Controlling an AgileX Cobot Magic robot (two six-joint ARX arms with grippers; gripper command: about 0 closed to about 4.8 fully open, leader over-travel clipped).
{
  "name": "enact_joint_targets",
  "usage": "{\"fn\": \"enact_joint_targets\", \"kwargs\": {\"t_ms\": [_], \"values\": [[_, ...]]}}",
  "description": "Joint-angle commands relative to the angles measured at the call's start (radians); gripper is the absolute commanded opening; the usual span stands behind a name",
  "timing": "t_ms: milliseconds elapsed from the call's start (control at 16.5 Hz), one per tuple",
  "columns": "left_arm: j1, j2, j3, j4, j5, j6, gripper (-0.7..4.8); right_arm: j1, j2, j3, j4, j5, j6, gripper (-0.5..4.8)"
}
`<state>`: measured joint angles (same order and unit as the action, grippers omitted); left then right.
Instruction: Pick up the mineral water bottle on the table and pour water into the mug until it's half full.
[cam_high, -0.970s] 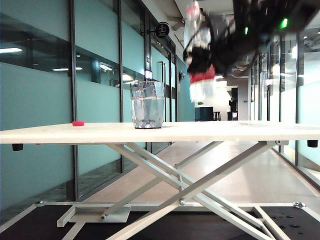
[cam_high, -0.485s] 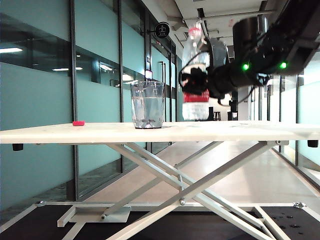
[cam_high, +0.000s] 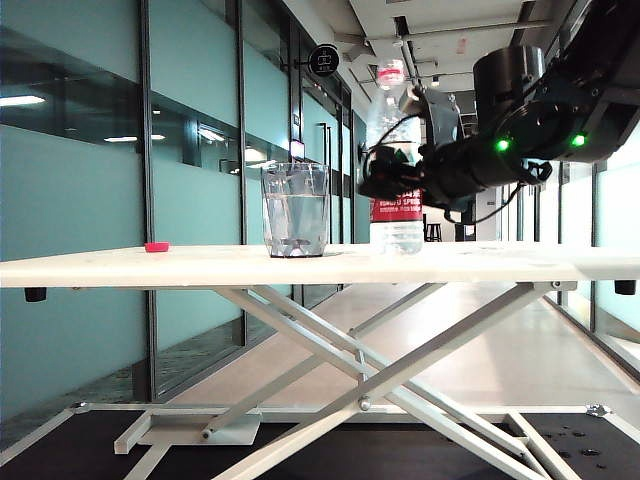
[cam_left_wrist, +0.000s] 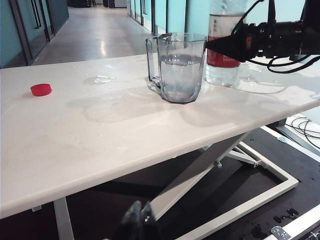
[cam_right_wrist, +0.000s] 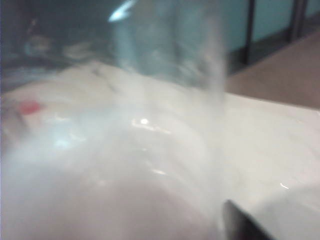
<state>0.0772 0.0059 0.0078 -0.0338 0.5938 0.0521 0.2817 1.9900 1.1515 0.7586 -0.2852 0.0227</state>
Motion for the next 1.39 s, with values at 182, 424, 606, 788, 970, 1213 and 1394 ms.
{"fn": "enact_joint_targets", "kwargs": {"t_ms": [182,424,606,788,970,1213,1394], "values": [[0.0,0.001,0.002,0.011,0.001,0.001,-0.05,0.003,-0.032,-0.002,-0.089,-0.055,0.003,4.79],[0.0,0.001,0.002,-0.008,0.013,0.001,-0.05,0.002,-0.129,-0.087,-0.105,-0.057,-0.05,4.79],[0.0,0.001,0.002,-0.014,0.012,0.001,-0.05,0.002,-0.237,-0.169,-0.135,-0.046,-0.054,4.79],[0.0,0.001,0.002,-0.01,-0.013,0.004,-0.05,0.003,-0.362,-0.261,-0.2,0.02,-0.051,4.79],[0.0,0.001,0.002,-0.01,-0.083,-0.008,-0.05,0.003,-0.623,-0.432,-0.315,0.058,-0.045,2.04],[0.0,0.0,0.002,0.002,-0.208,-0.007,-0.05,0.003,-1.057,-0.636,-0.449,0.071,-0.045,0.32],[0.0,0.0,0.002,0.028,-0.31,-0.018,-0.05,0.003,-1.327,-0.735,-0.557,0.143,-0.042,-0.08]]}}
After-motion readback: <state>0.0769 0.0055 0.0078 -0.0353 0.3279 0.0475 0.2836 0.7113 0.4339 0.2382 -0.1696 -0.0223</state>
